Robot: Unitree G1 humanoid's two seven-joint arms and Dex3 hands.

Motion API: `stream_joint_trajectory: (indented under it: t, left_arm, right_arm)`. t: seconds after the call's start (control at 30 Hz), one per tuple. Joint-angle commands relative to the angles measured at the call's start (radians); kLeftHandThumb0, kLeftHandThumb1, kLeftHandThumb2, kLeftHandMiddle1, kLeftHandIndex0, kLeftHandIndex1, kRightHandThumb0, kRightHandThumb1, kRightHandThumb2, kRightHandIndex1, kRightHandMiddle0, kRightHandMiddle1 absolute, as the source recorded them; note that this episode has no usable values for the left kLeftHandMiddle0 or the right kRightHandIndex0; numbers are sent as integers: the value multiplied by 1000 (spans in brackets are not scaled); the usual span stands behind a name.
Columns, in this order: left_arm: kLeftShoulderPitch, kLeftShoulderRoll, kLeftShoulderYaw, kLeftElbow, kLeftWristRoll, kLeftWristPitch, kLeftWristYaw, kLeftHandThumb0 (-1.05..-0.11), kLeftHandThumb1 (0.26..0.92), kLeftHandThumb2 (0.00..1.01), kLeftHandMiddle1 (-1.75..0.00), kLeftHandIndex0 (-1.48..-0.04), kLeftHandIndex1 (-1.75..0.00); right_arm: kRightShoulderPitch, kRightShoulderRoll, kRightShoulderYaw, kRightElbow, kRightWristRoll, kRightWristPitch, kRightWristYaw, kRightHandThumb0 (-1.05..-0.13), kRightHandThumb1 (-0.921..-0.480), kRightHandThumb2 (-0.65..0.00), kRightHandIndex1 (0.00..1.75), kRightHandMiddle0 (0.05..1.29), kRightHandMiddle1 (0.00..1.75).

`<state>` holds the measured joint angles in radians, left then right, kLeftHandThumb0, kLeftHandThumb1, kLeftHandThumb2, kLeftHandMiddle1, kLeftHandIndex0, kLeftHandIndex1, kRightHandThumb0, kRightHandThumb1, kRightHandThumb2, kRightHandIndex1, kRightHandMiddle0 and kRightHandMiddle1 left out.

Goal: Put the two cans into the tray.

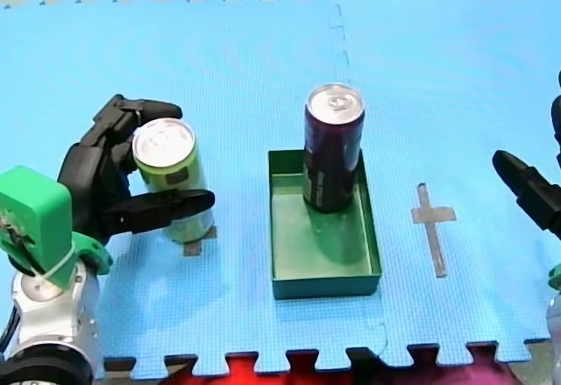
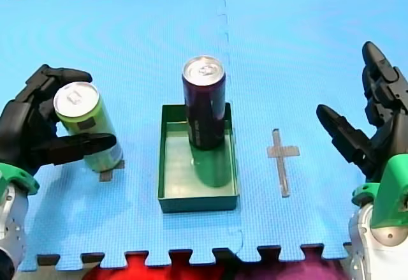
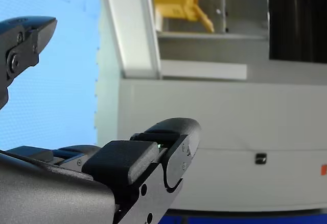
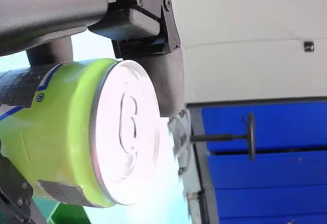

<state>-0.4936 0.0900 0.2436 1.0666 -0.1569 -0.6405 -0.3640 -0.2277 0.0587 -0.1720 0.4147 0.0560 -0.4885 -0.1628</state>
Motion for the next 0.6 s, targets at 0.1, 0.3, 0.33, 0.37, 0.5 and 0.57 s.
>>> stream_joint_trajectory:
  t: [0.1, 0.3, 0.33, 0.37, 0.5, 0.57]
  left_arm:
    - [5, 7, -6, 0, -5, 12, 4, -153, 739, 67, -1746, -522, -1746]
    - [0, 10, -3, 9, -20, 17, -5, -171, 742, 75, -1746, -524, -1746]
    - [0, 9, -3, 10, -22, 17, -6, -174, 743, 76, -1746, -525, -1746]
    - [-1, 9, -2, 11, -25, 16, -9, -176, 743, 78, -1746, -525, -1746]
    - [-5, 10, 4, 17, -37, 16, -18, -185, 744, 83, -1746, -527, -1746]
    - [-6, 9, 5, 18, -40, 14, -20, -188, 744, 85, -1746, -527, -1746]
  right_arm:
    - [4, -5, -3, -8, -1, 3, -2, -316, -707, 0, 0, 614, 2]
    - [2, -5, -4, -2, -3, -2, -4, -304, -708, -1, 0, 617, 2]
    - [2, -5, -4, -2, -3, -3, -3, -302, -709, -1, 0, 617, 2]
    - [3, -6, -4, -2, -3, -4, -3, -301, -709, -1, 0, 617, 1]
    - [2, -7, -5, 0, -2, -6, -1, -292, -711, -1, 0, 617, 1]
    - [0, -8, -5, 5, -1, -9, 1, -288, -712, -1, 0, 617, 0]
